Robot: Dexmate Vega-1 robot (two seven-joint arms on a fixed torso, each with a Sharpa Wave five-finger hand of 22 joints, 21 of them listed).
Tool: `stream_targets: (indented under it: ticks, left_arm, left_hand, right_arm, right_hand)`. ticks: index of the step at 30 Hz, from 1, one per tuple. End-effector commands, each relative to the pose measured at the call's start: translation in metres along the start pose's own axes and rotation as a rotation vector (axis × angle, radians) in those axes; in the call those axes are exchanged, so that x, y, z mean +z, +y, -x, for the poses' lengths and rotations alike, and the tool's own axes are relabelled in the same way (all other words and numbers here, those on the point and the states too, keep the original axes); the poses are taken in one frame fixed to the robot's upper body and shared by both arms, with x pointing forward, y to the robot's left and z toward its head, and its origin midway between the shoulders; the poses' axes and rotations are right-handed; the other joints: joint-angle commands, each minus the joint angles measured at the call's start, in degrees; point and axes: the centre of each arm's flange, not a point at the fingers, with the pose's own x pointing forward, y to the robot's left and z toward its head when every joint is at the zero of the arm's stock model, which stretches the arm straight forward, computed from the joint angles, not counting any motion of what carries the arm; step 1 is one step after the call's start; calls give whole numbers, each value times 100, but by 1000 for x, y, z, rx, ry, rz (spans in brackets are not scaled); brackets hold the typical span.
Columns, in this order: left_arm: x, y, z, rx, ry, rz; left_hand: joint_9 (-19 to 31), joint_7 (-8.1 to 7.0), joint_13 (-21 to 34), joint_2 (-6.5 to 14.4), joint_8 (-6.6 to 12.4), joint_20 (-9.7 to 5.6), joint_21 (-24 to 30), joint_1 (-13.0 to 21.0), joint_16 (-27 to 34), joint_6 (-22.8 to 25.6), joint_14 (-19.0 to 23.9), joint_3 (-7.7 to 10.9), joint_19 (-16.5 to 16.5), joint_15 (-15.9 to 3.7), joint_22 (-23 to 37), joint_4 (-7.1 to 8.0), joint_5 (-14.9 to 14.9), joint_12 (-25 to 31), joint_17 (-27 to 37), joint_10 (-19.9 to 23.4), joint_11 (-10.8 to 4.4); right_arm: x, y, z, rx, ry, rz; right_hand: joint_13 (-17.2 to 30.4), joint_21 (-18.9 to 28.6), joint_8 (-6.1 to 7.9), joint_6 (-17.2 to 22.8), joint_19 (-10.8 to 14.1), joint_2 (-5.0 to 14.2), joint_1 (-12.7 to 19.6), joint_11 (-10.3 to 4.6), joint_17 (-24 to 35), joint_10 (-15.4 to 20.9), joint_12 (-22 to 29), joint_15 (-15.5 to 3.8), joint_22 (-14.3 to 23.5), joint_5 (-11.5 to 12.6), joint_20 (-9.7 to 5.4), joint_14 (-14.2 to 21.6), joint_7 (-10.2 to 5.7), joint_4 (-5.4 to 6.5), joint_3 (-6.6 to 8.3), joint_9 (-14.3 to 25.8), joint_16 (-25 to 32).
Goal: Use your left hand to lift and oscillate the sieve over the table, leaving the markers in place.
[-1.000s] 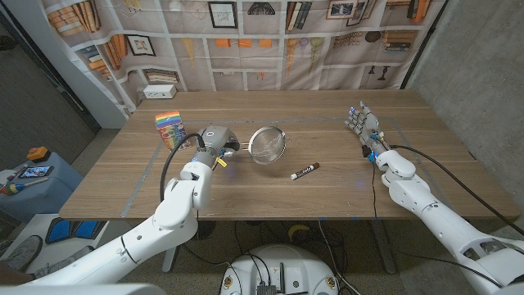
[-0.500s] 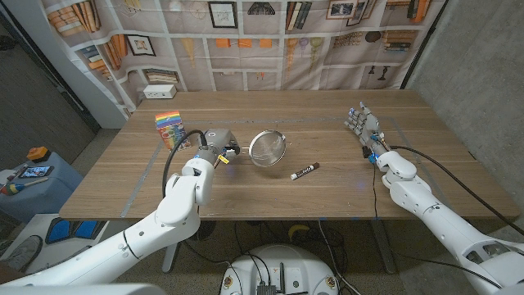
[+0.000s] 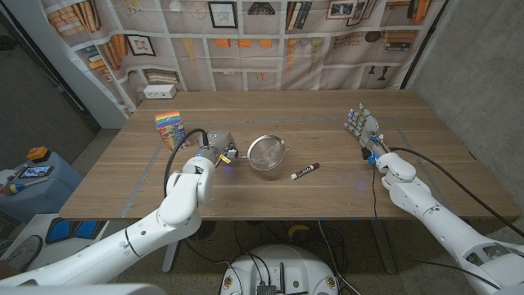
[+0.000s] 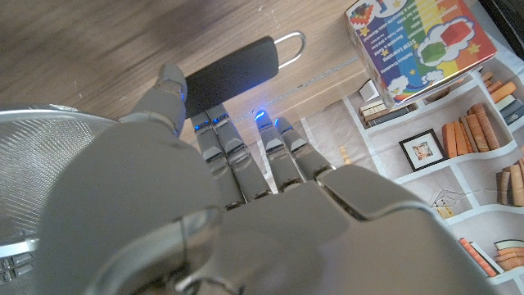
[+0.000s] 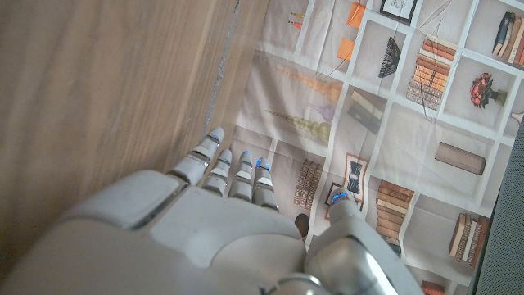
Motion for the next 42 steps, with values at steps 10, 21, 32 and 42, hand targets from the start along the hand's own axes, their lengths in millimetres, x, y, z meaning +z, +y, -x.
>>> stream_targets:
  ticks: [10,21,32,42]
  left_arm:
    - [3,1,-4,-70,31,-48]
    - [4,3,-14,-97,27,-50]
    - [5,11,-21,-43,15,-25]
    - [4,22,-25,5,27,30]
  left_hand:
    - [23,-91,35,191,18,-204,-2,58,7,1050,-22,-2,-20,-931,17,12,42,1,22,167,-81]
    - [24,-92,36,189,11,-209,-3,54,7,1061,-40,-18,-28,-931,16,13,42,-2,22,181,-80]
    - [25,-94,38,202,9,-210,0,61,10,1083,-52,-25,-27,-937,16,12,45,-4,22,195,-81]
    - [27,-83,39,205,1,-199,5,68,12,1087,-61,-34,-19,-932,16,9,45,-2,22,216,-81]
  right_arm:
    - [-4,-3,0,-2,5,-10]
    - [-4,-5,-3,-3,6,-11]
    - [-4,-6,-6,-5,3,-12]
    - [-5,-6,-9,3,9,-8]
  right_hand:
    - [10,-8,16,27,19,140,11,8,17,40,16,20,17,12,-3,8,-17,-33,32,19,27]
    - [10,-9,17,29,12,141,7,9,17,37,15,27,17,12,0,5,-18,-31,32,19,28]
    - [10,-9,20,41,10,142,6,10,16,36,14,28,17,11,2,1,-14,-31,33,19,30]
    - [11,-9,19,40,7,141,5,11,14,39,15,48,17,11,5,-1,-15,-32,34,19,31]
